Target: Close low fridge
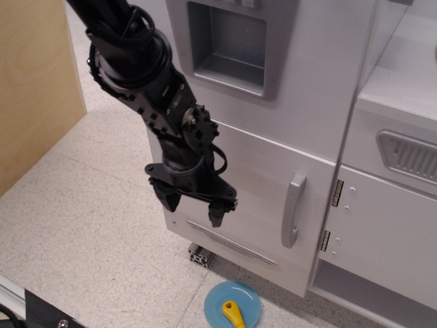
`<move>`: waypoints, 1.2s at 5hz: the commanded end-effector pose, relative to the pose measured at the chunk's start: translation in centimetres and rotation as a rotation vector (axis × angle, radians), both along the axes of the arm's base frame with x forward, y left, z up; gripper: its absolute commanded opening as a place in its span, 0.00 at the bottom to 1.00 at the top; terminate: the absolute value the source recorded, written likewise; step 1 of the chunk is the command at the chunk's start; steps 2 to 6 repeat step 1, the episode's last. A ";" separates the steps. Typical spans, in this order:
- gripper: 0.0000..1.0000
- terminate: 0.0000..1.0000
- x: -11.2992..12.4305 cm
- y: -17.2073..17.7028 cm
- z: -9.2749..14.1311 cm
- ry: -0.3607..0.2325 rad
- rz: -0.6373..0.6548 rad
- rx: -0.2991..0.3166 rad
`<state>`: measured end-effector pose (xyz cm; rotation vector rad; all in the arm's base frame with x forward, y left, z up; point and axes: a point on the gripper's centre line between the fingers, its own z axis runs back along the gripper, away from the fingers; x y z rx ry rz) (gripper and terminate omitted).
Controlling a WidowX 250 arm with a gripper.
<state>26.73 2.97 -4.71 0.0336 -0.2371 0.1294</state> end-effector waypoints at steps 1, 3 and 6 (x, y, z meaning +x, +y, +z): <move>1.00 1.00 1.1 0.4 1.5 -0.056 0.005 0.006; 1.00 1.00 1.1 0.4 1.5 -0.056 0.005 0.006; 1.00 1.00 1.1 0.4 1.5 -0.056 0.005 0.006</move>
